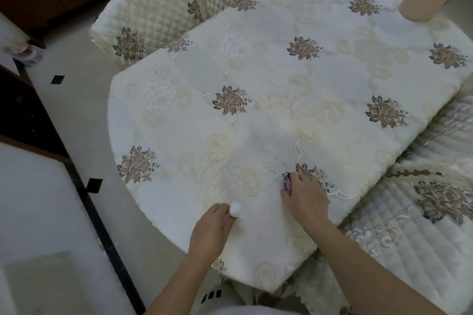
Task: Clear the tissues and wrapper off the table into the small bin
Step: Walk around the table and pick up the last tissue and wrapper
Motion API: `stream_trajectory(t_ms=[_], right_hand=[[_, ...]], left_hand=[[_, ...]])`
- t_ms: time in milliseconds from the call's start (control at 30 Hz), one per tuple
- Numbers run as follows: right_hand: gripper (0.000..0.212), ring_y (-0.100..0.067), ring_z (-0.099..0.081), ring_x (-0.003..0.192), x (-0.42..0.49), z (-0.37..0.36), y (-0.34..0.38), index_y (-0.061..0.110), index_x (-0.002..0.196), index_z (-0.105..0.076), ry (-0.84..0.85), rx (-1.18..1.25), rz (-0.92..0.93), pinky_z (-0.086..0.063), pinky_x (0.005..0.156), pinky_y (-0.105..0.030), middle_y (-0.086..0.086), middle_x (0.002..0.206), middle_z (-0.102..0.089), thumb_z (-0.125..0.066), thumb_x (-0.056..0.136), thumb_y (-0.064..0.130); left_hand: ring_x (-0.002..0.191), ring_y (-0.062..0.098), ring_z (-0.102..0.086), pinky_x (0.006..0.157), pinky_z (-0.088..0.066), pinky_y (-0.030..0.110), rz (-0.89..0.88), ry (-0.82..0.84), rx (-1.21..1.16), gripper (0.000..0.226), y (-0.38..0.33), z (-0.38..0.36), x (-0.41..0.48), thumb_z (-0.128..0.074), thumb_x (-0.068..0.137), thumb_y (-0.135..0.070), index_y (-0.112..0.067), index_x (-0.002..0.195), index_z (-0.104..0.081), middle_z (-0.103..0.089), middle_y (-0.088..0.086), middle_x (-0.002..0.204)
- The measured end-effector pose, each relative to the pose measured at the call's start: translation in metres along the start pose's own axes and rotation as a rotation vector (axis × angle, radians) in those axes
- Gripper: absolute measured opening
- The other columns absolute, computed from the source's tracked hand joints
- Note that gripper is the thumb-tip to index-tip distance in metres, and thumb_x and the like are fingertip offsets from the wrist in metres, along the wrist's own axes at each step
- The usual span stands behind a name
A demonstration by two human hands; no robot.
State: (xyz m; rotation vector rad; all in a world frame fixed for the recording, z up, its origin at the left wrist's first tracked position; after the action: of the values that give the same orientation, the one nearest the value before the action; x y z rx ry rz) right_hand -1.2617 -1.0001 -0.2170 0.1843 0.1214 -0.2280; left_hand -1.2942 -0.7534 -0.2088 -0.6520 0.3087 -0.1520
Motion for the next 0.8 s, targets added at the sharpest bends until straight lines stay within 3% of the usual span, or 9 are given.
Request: stream_trajectory(t_ms=[100, 233, 400, 533, 633, 800], right_hand=[[0.025, -0.030, -0.053, 0.065, -0.007, 0.002, 0.000, 0.015, 0.065, -0.053, -0.029, 0.052, -0.015, -0.041, 0.056, -0.036, -0.005, 0.062, -0.060, -0.073, 0.078, 0.021], [0.032, -0.028, -0.054, 0.064, -0.011, 0.009, 0.002, 0.016, 0.062, -0.053, 0.004, 0.318, -0.109, -0.036, 0.053, -0.033, -0.003, 0.060, -0.058, -0.067, 0.085, 0.033], [0.030, -0.014, -0.053, 0.058, -0.016, 0.043, 0.012, 0.023, 0.061, -0.059, -0.025, 0.614, -0.191, -0.038, 0.053, -0.029, 0.006, 0.054, -0.055, -0.066, 0.085, 0.039], [0.029, -0.013, -0.060, 0.054, -0.020, 0.076, 0.019, 0.021, 0.063, -0.062, -0.127, 0.768, -0.221, -0.051, 0.055, -0.036, 0.003, 0.054, -0.058, -0.067, 0.085, 0.040], [0.040, -0.004, -0.046, 0.042, -0.026, 0.108, 0.021, 0.024, 0.054, -0.047, -0.237, 0.815, -0.229, -0.035, 0.046, -0.017, 0.009, 0.042, -0.045, -0.069, 0.087, 0.027], [0.043, -0.006, -0.038, 0.046, -0.041, 0.140, 0.012, 0.028, 0.053, -0.042, -0.356, 0.848, -0.293, -0.025, 0.047, -0.024, 0.010, 0.046, -0.041, -0.069, 0.087, 0.031]], left_hand=[[0.067, 0.008, -0.052, 0.057, -0.038, 0.025, 0.092, -0.019, -0.111, 0.024, -0.004, 0.014, 0.007, -0.048, 0.099, -0.042, -0.028, 0.081, -0.053, -0.056, -0.008, 0.074], [0.051, 0.007, -0.043, 0.049, -0.031, 0.020, 0.107, -0.056, -0.207, 0.030, -0.012, 0.030, 0.014, -0.052, 0.097, -0.042, -0.025, 0.073, -0.048, -0.053, -0.006, 0.062], [0.048, 0.008, -0.031, 0.048, -0.025, 0.021, 0.103, -0.078, -0.282, 0.033, -0.028, 0.048, 0.027, -0.058, 0.095, -0.038, -0.019, 0.071, -0.045, -0.049, 0.005, 0.063], [0.048, 0.010, -0.029, 0.050, -0.024, 0.027, 0.065, -0.111, -0.249, 0.040, -0.057, 0.065, 0.037, -0.060, 0.095, -0.035, -0.026, 0.064, -0.036, -0.035, -0.008, 0.054], [0.049, 0.009, -0.032, 0.050, -0.025, 0.029, 0.020, -0.147, -0.275, 0.041, -0.084, 0.077, 0.044, -0.060, 0.094, -0.036, -0.028, 0.063, -0.035, -0.036, -0.008, 0.054], [0.049, 0.009, -0.034, 0.051, -0.027, 0.031, -0.101, -0.141, -0.300, 0.041, -0.125, 0.090, 0.052, -0.061, 0.093, -0.037, -0.028, 0.063, -0.036, -0.036, -0.007, 0.053]])
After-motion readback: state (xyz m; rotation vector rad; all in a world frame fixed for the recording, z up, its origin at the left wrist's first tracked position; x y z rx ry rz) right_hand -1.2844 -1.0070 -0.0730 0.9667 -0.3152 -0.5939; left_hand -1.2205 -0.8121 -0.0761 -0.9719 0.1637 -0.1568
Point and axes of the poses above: each hand's wrist, its own x-axis towards the middle knuckle, its own z-axis out of the back of the hand, y = z × x, the point moved 1 cm from there along x, towards the middle knuckle
